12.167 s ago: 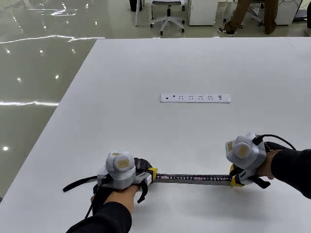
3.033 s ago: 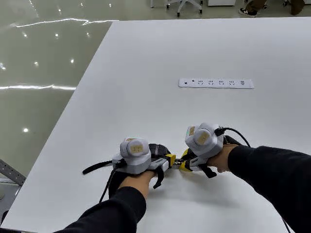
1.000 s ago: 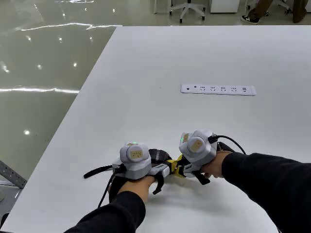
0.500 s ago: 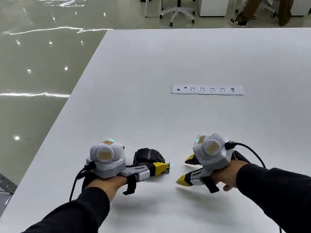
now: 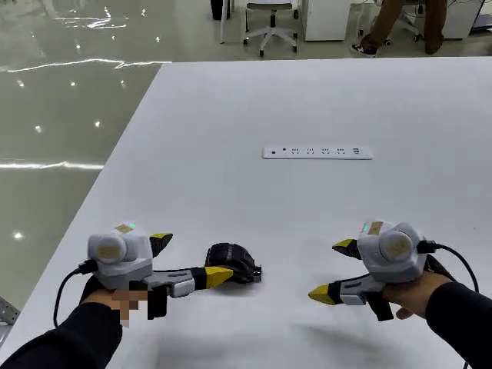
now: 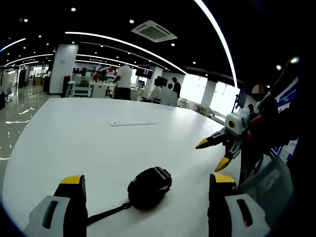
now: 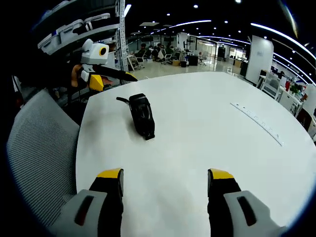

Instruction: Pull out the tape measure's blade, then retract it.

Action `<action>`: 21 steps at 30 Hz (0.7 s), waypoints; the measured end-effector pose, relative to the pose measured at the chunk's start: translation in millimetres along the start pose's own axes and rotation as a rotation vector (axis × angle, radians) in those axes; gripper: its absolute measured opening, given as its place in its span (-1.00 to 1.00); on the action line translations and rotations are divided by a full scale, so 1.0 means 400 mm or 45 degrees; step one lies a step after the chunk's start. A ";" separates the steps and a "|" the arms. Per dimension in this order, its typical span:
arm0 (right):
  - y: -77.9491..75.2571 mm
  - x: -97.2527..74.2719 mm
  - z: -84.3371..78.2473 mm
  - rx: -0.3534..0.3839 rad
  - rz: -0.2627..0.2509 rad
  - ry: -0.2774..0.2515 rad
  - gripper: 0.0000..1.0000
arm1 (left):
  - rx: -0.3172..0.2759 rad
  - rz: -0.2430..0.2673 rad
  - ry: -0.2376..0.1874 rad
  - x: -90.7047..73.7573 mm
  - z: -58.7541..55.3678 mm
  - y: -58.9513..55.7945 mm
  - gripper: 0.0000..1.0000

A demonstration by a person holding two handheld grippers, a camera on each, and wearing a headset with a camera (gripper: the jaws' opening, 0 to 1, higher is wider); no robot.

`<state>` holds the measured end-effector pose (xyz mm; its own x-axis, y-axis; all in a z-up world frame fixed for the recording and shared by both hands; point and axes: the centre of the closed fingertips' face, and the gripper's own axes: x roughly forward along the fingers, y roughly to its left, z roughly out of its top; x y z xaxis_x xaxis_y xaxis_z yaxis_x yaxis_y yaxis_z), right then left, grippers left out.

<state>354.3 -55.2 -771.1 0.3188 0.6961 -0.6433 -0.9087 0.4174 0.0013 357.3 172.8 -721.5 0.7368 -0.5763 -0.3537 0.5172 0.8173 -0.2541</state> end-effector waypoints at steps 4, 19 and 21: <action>-0.009 -0.066 -0.025 0.028 -0.055 -0.056 0.47 | 0.012 0.081 0.046 -0.044 -0.030 0.038 1.00; -0.032 -0.269 -0.153 0.093 -0.260 -0.097 0.82 | 0.168 0.097 0.128 -0.185 -0.099 0.079 1.00; -0.032 -0.288 -0.172 0.095 -0.274 -0.092 0.88 | 0.213 0.096 0.161 -0.203 -0.107 0.078 1.00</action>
<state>310.6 -181.2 -749.7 0.5238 0.6251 -0.5787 -0.7962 0.6007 -0.0719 294.9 245.0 -739.4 0.7211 -0.5011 -0.4785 0.5356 0.8412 -0.0737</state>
